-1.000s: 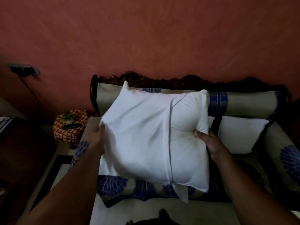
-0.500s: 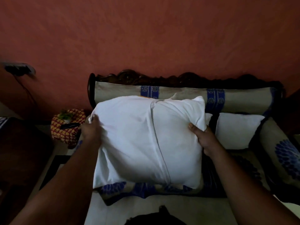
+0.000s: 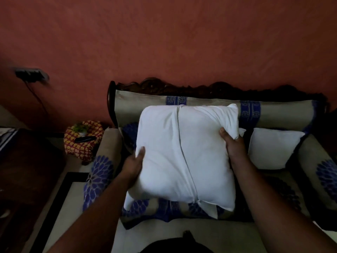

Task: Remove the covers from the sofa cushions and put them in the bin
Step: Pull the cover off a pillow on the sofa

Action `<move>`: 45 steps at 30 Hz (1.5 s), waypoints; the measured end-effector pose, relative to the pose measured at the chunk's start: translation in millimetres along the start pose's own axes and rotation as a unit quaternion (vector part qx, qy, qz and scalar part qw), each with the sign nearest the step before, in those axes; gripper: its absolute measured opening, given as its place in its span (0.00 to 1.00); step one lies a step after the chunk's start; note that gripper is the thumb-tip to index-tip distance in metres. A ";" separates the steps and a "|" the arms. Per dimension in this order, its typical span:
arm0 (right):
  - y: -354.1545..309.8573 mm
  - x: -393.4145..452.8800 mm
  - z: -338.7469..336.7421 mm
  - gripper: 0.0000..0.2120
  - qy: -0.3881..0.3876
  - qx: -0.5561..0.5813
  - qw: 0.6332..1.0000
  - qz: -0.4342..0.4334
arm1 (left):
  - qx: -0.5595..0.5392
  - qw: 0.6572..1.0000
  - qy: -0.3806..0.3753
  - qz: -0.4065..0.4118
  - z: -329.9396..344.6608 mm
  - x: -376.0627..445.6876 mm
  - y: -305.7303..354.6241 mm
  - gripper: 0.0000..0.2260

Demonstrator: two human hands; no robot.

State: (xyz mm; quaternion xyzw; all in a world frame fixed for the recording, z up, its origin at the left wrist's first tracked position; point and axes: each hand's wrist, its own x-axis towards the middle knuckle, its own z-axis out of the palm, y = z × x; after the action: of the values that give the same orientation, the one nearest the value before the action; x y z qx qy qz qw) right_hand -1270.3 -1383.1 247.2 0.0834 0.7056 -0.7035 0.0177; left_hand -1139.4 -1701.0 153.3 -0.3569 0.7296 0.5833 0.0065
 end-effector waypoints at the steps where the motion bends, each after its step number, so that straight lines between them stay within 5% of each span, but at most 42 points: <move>1: -3.3 0.4 -4.4 0.05 0.007 -0.003 1.000 -0.004 | 0.029 0.997 0.068 0.016 -10.1 6.1 -3.0 0.32; 7: -10.7 -7.8 -5.1 0.06 -0.041 -0.039 0.998 -0.032 | 0.055 0.979 0.193 0.020 -66.4 44.4 -13.8 0.23; 18: 7.5 -6.1 -9.8 0.12 -0.021 -0.085 0.996 -0.018 | 0.170 0.968 0.182 0.003 -73.1 67.9 -35.0 0.28; 20: 15.6 -0.2 -10.5 0.11 -0.029 -0.089 0.996 -0.002 | 0.116 0.980 0.160 0.005 -70.7 76.2 -35.8 0.28; 24: 19.1 15.4 -5.8 0.18 -0.105 -0.114 0.987 0.027 | -0.209 0.977 -0.013 0.032 -43.6 80.2 22.7 0.24; 27: 22.2 36.8 9.7 0.14 -0.167 -0.130 0.977 0.043 | -0.077 0.996 -0.041 0.028 -12.0 92.9 61.8 0.19; 30: 25.4 69.3 16.4 0.09 -0.175 -0.127 0.974 0.060 | 0.015 0.999 0.029 -0.004 7.3 121.2 62.9 0.16; 34: 33.4 124.9 2.5 0.34 -0.156 -0.145 0.975 0.070 | 0.095 0.982 0.144 -0.074 -12.4 156.8 29.1 0.17; 38: 42.0 170.4 11.3 0.14 -0.162 -0.173 0.970 0.061 | 0.178 0.968 0.114 -0.136 -0.1 171.1 -4.0 0.18; 42: 64.7 214.8 8.6 0.17 -0.107 -0.196 0.972 0.072 | 0.282 0.929 0.107 -0.212 8.5 171.3 -44.5 0.20; 45: 80.8 240.2 2.2 0.27 -0.051 -0.169 0.979 0.101 | 0.308 0.912 0.059 -0.264 -9.0 196.5 -134.1 0.24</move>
State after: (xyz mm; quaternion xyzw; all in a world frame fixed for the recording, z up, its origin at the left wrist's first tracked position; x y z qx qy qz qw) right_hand -1495.7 -1363.2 133.0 0.1145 0.8004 -0.5719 0.1385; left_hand -1211.4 -1818.3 -41.0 -0.5508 0.7514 0.2839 0.2267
